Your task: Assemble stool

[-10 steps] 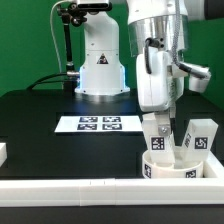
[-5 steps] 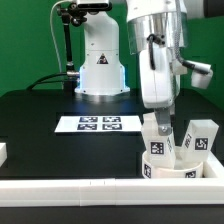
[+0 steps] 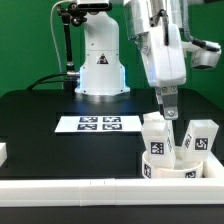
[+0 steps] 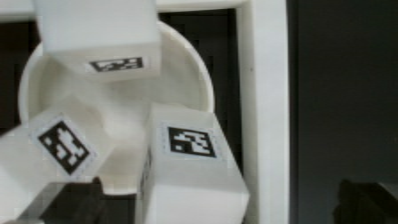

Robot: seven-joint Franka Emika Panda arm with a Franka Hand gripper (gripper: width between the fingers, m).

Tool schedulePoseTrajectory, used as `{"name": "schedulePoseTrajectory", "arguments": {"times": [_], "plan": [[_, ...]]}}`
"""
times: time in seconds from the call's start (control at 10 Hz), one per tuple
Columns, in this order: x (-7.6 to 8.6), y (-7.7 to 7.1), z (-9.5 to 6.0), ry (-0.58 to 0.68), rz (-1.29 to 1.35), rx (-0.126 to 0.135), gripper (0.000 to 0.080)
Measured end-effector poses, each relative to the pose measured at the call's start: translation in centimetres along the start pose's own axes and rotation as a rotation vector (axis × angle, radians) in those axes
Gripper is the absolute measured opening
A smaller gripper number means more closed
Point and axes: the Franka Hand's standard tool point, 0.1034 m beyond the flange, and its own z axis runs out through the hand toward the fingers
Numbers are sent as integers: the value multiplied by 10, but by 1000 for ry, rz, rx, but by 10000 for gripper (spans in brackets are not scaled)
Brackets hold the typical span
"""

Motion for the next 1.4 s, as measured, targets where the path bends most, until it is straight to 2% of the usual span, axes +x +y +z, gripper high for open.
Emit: {"name": "schedulePoseTrajectory", "arguments": {"times": [0.2, 0.3, 0.6, 1.0, 1.2, 1.4], "plan": [[1, 2, 2, 15, -243, -19, 649], [1, 3, 1, 16, -384, -55, 649], [-1, 0, -1, 26, -738, -79, 649], [2, 0, -1, 19, -1021, -87, 649], [5, 0, -1, 24, -1281, -106, 649], [7, -1, -2, 13, -1487, -114, 649]]}}
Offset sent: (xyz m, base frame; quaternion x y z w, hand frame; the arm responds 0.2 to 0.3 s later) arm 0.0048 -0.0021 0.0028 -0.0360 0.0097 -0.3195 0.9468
